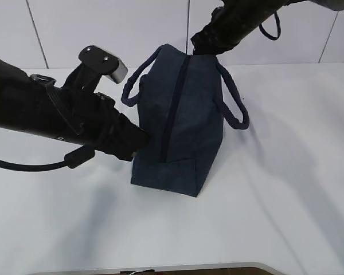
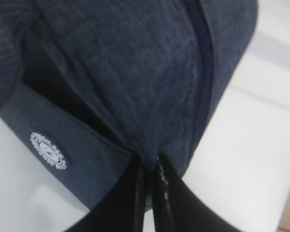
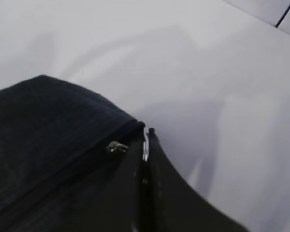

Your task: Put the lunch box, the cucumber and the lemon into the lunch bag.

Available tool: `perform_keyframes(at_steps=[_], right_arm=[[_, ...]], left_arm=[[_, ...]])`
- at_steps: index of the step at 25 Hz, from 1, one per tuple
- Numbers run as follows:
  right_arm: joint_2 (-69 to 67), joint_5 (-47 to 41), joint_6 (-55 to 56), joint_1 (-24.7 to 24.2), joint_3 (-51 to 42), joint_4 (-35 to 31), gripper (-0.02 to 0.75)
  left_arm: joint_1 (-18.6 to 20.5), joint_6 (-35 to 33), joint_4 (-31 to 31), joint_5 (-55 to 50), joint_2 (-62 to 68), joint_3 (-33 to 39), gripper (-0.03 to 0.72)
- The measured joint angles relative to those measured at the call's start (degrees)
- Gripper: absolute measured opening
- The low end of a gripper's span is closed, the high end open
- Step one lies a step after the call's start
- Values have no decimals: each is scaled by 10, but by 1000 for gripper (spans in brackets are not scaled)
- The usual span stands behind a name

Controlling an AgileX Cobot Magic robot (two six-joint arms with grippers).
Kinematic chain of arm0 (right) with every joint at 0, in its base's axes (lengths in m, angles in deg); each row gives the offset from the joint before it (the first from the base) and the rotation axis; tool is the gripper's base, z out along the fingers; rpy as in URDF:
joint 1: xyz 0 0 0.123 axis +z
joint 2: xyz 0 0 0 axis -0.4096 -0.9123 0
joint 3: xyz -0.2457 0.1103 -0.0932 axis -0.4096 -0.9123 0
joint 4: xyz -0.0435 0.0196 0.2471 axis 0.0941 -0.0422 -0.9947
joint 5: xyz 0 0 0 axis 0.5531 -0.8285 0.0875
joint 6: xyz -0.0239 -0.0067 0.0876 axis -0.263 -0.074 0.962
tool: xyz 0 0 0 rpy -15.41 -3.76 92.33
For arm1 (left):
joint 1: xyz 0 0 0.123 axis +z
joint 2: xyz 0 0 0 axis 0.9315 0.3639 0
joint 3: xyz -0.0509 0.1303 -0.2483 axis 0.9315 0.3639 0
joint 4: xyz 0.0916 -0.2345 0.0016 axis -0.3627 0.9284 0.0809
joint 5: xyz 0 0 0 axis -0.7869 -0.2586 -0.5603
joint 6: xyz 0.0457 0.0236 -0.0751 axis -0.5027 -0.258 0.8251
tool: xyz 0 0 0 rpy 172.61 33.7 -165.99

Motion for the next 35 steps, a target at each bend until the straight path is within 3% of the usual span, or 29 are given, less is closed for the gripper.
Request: perform_keyframes(at_steps=[7,13,20,26,35], right_arm=[[8,-115,0,-3,5,53,5],[17,-138,0,-3,5,50,5],[61,-149,10,-3,5,3,5],[107,-152,32,-1,-58,-2,5],[180,-151,37,26,-138,-2,5]], left_arm=[[-1,0,-1,104,0,0,-15],[-1,0,5,244,1,0,-15],[-1,-2,9,378,2,0,-15],[-1,-3,-35,395,2,0,-15],[-1,-3,-43,404,3,0,-15]])
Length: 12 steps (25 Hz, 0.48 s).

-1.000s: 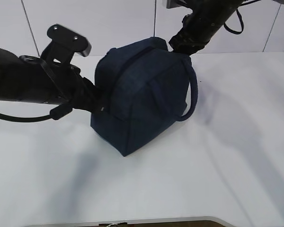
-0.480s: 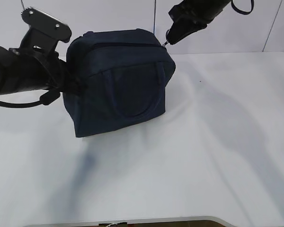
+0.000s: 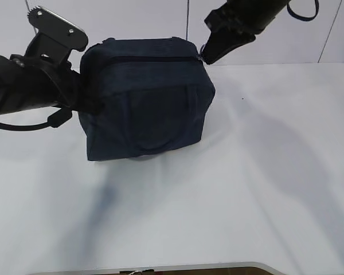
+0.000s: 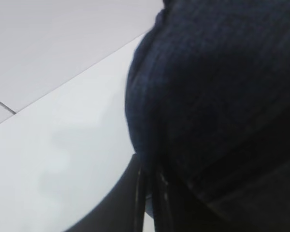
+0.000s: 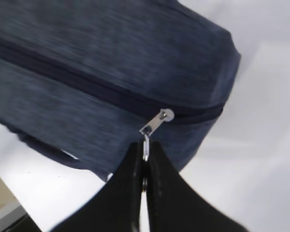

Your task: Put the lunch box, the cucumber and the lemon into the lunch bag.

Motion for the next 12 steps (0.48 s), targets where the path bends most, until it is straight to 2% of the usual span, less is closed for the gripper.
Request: perform_keyframes(at_steps=[6,8,10,12], right_arm=[[44,-6,13,13,0,13,5],[47,-8,14,13,0,18,5],[48,-8,17,13,-1,25,4],[48,-8,19,14,-1,28,5]], left_arm=[[0,0,0,1,0,0,-13],[0,0,0,-3,0,0,11],[0,0,0,-3,0,0,73],[0,0,0,-8,0,0,173]])
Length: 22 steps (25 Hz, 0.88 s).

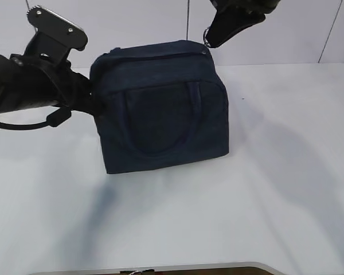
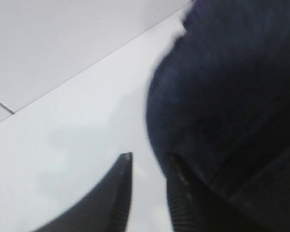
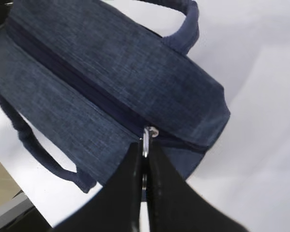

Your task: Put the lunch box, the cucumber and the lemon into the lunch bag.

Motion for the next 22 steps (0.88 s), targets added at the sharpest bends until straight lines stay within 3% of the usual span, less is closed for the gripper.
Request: perform_keyframes(at_steps=[3,6,9,16,22], right_arm=[[0,-1,1,0,0,4,5],[0,-2,2,0,0,4,5],[0,-2,7,0,0,8,5],[0,-2,54,0,0,25,5],[0,-2,77,0,0,25,5]], left_arm=[[1,0,0,-16,-16,0,362],[3,0,1,-43,-37,0,435],[16,0,-6,-116,-57,0,453],[38,-22,-106,-345,-71,0,458],[43,-34,-120,-370,-89,0,458]])
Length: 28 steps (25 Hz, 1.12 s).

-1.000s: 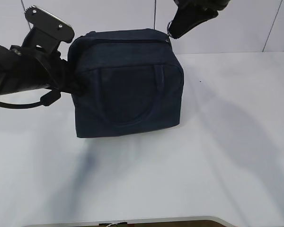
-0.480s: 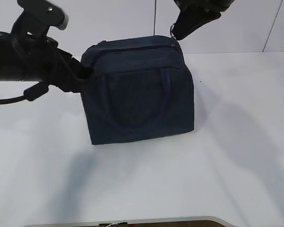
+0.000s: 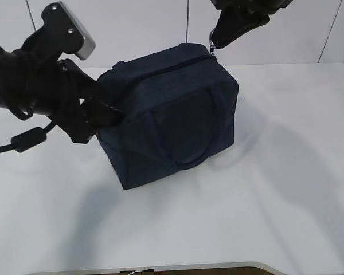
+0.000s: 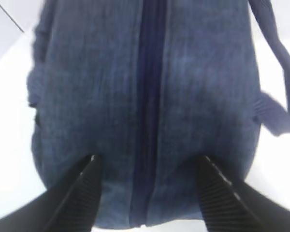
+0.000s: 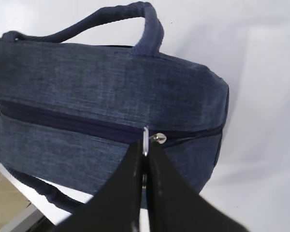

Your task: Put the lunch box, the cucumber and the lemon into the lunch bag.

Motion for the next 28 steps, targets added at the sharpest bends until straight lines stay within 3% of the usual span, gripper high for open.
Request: perform_keyframes(at_steps=[9,15,22,28], right_arm=[[0,0,9,1,0,-40,5],[0,0,14,1,0,-33,5],[0,0,52,1,0,-7,5],[0,0,60,1,0,2,5]], left_arm=[[55,-3,29,102,-3,0,458],[57,-3,37,120,-6,0,457],[57,-22,40,35,-61,0,456],[42,-141,129,-98,-78,-24,456]])
